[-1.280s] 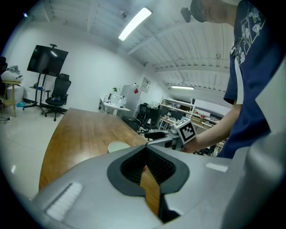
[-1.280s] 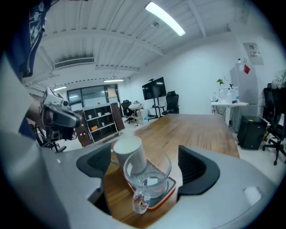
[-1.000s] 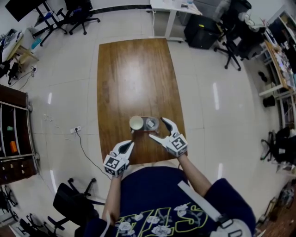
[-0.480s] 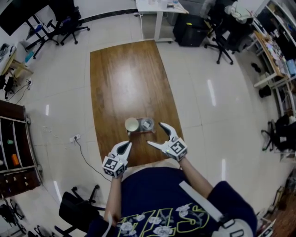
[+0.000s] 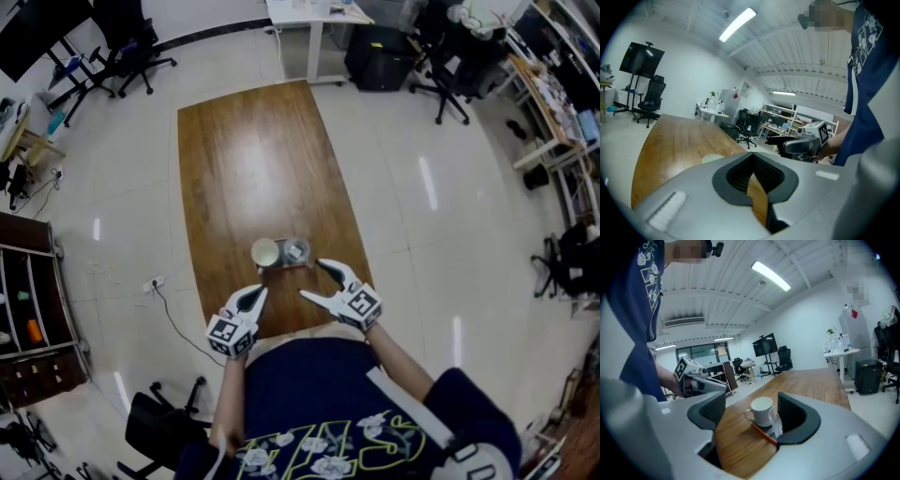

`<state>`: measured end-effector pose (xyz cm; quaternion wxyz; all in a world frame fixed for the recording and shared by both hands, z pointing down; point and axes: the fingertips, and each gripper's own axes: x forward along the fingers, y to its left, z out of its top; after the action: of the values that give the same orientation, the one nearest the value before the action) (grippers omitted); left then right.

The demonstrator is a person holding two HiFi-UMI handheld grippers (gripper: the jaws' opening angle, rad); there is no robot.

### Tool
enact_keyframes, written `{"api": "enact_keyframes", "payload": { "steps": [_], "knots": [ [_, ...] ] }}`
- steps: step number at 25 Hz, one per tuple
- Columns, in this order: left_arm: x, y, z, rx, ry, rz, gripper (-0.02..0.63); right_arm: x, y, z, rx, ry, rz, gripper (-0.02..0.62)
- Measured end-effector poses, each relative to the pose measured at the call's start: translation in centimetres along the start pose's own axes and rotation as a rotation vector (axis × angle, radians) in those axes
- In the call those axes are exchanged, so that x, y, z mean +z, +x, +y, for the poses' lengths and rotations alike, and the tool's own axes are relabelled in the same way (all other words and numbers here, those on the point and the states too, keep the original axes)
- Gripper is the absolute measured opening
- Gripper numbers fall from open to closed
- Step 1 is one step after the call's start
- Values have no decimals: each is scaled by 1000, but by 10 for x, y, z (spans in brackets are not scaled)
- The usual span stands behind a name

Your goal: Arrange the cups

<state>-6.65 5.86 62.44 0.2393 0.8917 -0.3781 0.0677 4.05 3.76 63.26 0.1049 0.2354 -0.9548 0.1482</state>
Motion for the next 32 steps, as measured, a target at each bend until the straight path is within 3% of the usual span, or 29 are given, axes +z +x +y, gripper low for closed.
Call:
{"api": "enact_keyframes", "payload": {
  "steps": [3,5,10,18,32],
  "knots": [
    [3,1,-2,-10,5,0,3,4,-3,3,14,34,-12,204],
    [4,2,-3,-17,11,-1,3,7,-5,3,26,85,-38,-3],
    [-3,3,-7,-23,12,14,3,6,-6,16,96,104,-30,-5],
    [-7,0,-1,-16,-4,8,3,-1,-5,21,125,103,-11,-5],
    [1,1,-4,-52,-2,-9,3,7,-2,17,106,54,2,-5]
  ]
}}
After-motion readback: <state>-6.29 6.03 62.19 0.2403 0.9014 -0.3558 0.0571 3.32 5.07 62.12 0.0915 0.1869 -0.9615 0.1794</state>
